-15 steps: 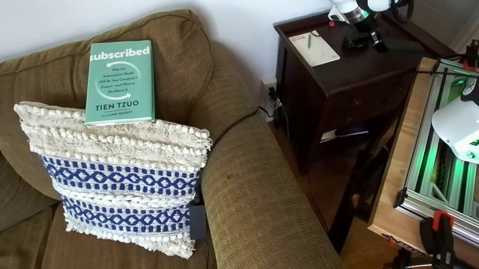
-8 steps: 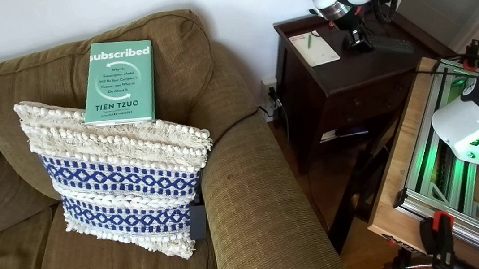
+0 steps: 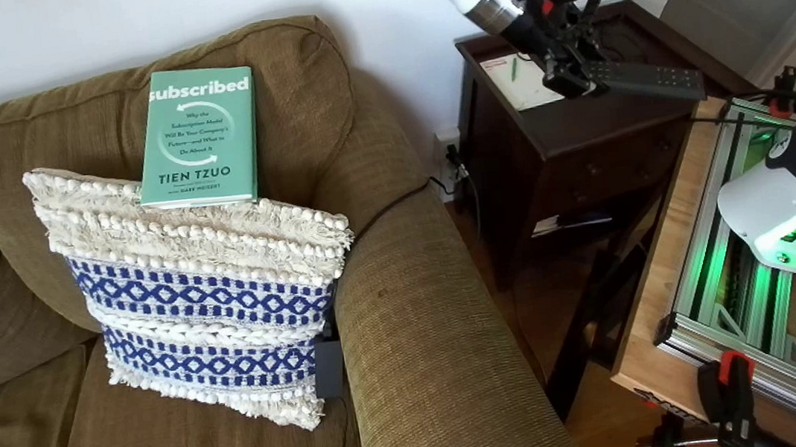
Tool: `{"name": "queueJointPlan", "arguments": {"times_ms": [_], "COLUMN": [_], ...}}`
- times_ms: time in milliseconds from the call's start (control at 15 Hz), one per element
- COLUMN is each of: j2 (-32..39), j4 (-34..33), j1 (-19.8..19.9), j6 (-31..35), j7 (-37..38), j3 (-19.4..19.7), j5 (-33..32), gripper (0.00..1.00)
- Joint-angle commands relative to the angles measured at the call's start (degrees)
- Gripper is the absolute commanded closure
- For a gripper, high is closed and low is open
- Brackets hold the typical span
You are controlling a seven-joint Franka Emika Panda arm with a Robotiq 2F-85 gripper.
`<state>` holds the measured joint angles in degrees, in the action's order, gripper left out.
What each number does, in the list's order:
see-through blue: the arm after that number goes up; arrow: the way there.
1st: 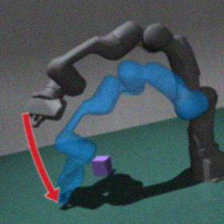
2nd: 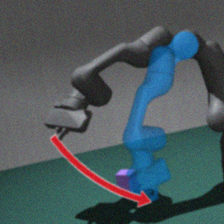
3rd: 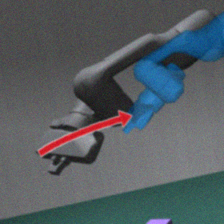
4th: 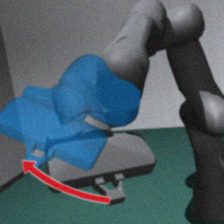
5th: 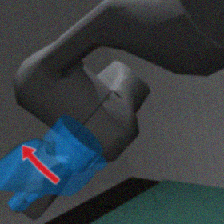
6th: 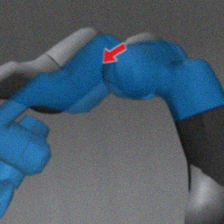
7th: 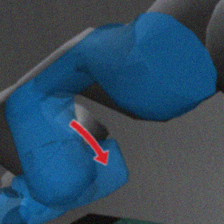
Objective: Put the remote control on the right armrest of the sofa
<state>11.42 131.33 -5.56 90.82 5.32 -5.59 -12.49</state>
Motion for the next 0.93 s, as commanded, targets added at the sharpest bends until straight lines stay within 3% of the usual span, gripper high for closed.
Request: {"name": "queueJointPlan", "arguments": {"times_ms": [0, 400, 533, 600, 667, 867], "j2": [5.7, 13.4, 15.5, 12.6, 13.5, 13.6], "j4": [-8.6, -17.6, -19.5, -16.8, -17.5, -17.5], "j1": [-1.2, -1.5, -2.2, -2.1, -2.2, -2.2], "j6": [-1.9, -1.0, 0.1, -0.1, -0.1, -0.1], "j7": [3.7, 10.9, 10.1, 9.1, 9.0, 9.0], "j3": [-0.8, -0.2, -0.4, 0.1, 0.1, 0.2], "j5": [8.4, 23.9, 24.3, 22.8, 22.8, 22.8], "gripper": [0.74, 0.74, 0.74, 0.74, 0.49, 0.49]}}
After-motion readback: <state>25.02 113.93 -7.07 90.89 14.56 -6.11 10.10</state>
